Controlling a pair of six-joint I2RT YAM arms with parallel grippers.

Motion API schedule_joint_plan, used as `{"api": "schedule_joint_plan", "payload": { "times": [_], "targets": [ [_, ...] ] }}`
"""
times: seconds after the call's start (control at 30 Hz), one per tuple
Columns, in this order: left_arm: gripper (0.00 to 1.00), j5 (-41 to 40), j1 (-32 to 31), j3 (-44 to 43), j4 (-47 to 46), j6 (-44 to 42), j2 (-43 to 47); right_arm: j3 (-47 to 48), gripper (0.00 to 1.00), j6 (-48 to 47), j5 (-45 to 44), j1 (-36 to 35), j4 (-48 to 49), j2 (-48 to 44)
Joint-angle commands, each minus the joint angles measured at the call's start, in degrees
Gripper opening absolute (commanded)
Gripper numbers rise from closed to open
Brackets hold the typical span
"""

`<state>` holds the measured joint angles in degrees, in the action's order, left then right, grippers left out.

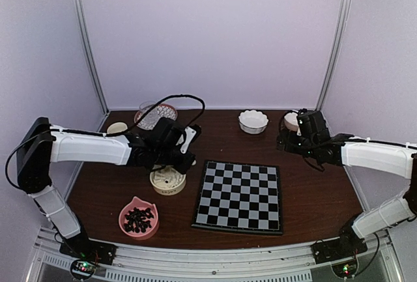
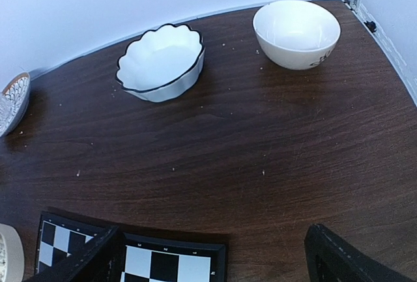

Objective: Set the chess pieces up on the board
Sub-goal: Place the bishop on c1.

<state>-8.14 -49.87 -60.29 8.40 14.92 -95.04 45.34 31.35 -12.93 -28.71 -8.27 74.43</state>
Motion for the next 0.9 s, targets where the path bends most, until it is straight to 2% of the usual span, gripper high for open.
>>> {"api": "schedule_joint_plan", "payload": {
  "times": [0.0,0.3,0.5,0.87],
  "targets": [
    [0.00,1.5,0.0,-4.3,-5.0,0.1,-4.6,-4.0,1.00,-0.4,-6.2,-1.4,6.1,0.9],
    [0.00,6.1,-0.3,-10.8,-4.3,-1.7,-12.9,-4.9,1.00,-3.9,-4.5,-2.3,8.1,0.1],
    [0.00,7.4,-0.7,-18.7,1.6,-2.3,-18.2,-5.2,1.00,-5.0,-4.9,-2.4,9.4,0.1],
    [0.00,7.7,-1.1,-27.0,6.3,-2.4,-24.5,-4.9,1.00,-5.2,-4.8,-2.4,9.8,0.9]
  ]
}}
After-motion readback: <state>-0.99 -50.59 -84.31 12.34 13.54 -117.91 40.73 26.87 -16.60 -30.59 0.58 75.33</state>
